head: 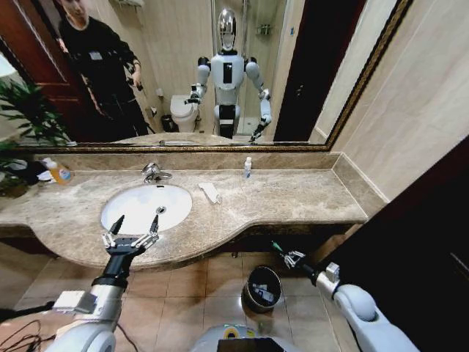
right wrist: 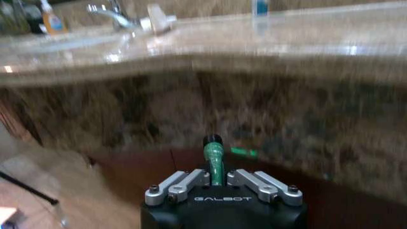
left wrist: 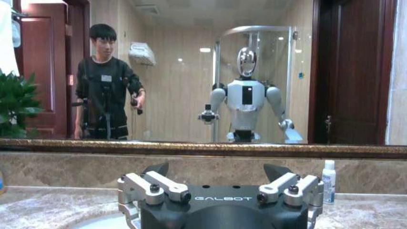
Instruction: Pick up the trash from the sink and place it in the trash bin.
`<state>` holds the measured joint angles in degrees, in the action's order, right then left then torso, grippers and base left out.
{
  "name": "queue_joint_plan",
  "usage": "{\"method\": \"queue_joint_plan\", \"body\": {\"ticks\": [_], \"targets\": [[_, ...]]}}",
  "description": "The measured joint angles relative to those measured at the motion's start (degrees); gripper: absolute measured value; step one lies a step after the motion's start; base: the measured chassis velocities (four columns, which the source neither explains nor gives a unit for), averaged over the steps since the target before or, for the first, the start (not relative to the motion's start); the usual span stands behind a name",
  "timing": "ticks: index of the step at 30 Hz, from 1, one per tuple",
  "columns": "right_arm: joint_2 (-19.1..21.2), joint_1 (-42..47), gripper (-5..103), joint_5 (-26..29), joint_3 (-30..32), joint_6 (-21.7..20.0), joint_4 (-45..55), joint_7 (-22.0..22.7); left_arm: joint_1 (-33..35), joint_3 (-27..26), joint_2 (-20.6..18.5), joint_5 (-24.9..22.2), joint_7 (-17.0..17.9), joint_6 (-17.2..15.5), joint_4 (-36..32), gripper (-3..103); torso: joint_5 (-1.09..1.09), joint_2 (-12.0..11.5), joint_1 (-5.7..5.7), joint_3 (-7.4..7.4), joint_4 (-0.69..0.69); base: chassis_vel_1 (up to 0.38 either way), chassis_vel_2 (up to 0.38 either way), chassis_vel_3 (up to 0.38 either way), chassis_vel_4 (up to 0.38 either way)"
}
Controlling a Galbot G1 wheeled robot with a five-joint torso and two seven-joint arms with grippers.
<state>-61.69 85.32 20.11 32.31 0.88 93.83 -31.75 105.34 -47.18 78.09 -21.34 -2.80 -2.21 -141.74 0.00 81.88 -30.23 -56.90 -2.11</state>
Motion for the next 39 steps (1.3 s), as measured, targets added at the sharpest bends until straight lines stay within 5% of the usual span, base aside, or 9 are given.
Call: {"method": "queue_joint_plan", "body": {"ticks": [33,39], "targets": [[-8.6,-6.3,7,-12.3,-2.2,6.1,-19.3,2.7,0.0,0.0,0.0,0.0,0.0,0.0,0.0,100,0.0,0.0,0.0,0.0,0.0,0.0,0.0,0.0,0.0],[-10.0,-7.7,28,-14.7,-2.2,7.3,-21.2,3.3,0.0,0.0,0.0,0.0,0.0,0.0,0.0,100,0.0,0.0,0.0,0.0,0.0,0.0,0.0,0.0,0.0]]}}
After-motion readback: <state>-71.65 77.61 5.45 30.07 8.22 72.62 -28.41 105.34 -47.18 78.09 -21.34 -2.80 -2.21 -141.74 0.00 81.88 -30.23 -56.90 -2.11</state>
